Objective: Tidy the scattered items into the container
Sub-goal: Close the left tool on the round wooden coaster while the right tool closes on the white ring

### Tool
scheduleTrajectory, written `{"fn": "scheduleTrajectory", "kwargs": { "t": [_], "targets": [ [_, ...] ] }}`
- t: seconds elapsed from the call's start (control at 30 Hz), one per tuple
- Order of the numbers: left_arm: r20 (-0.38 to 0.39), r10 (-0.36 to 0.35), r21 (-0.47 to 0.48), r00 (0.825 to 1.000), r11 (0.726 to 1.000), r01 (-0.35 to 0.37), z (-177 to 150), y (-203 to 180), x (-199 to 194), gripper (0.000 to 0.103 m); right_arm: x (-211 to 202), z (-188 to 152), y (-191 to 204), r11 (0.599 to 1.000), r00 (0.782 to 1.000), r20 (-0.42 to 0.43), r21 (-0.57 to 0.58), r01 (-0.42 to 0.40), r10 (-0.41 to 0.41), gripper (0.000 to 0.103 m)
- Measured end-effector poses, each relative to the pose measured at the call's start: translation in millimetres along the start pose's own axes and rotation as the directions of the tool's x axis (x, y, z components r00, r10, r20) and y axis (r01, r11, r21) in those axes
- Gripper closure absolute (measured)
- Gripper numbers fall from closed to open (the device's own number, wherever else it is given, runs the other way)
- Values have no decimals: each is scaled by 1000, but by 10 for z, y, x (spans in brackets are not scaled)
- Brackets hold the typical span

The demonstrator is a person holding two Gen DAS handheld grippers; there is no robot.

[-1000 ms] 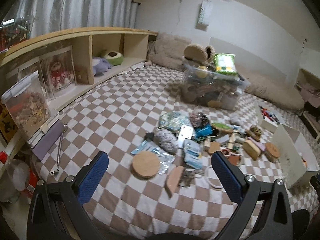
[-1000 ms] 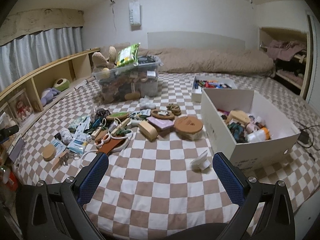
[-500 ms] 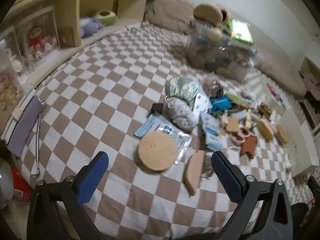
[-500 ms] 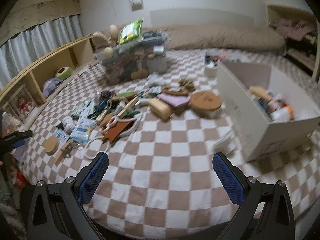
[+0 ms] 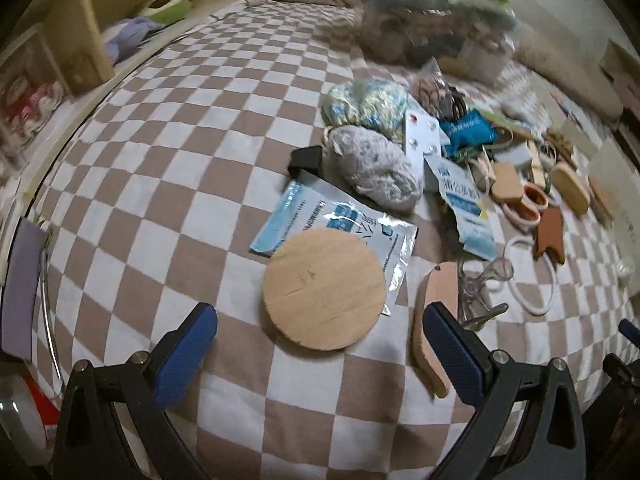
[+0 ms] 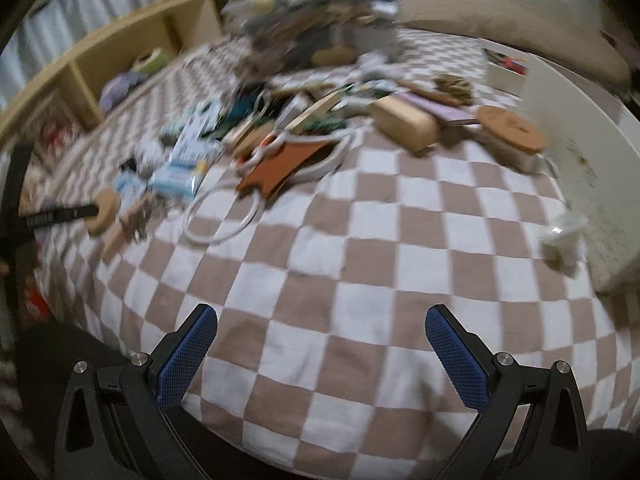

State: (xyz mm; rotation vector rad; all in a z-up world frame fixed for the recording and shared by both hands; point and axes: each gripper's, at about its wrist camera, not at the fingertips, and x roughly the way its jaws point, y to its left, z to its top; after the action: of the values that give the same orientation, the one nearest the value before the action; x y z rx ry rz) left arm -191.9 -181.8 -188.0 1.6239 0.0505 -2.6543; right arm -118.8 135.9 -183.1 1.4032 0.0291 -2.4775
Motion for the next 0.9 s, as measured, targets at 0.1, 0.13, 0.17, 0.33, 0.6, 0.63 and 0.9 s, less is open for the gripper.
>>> {"fn": "scheduleTrajectory", "kwargs": {
  "t": [0.1, 0.13, 0.17, 0.33, 0.6, 0.63, 0.9],
  "targets": [
    [-6, 24, 31, 1000, 999, -24, 25, -63, 84, 0, 126, -4, 143, 999, 1000, -26, -52, 2, -4, 0],
    [-5, 29, 41, 1000, 999, -29, 33, -79, 110, 0, 165, -8, 184, 998, 1000, -31, -64, 0, -2, 0],
    [-5, 33, 47, 999, 998, -33, 47, -90, 133, 0, 215, -10, 236, 997, 999, -41, -78, -7, 4, 0],
    [12, 61, 66, 998, 996, -62, 133, -105, 255, 0, 390, 11, 424, 992, 998, -55, -119, -36, 30, 0],
    [25, 58, 18, 998, 998, -58, 122, 29, 386, 0, 582, 214, 530, 997, 998, 10, -56, -54, 55, 0],
    [29, 57, 17, 998, 998, -57, 120, 40, 389, 0, 608, 232, 556, 997, 998, 14, -64, -52, 53, 0],
    [72, 60, 27, 996, 998, -62, 56, 15, 434, 0, 786, 296, 697, 993, 1000, 18, -118, -21, 23, 0]
  ]
}}
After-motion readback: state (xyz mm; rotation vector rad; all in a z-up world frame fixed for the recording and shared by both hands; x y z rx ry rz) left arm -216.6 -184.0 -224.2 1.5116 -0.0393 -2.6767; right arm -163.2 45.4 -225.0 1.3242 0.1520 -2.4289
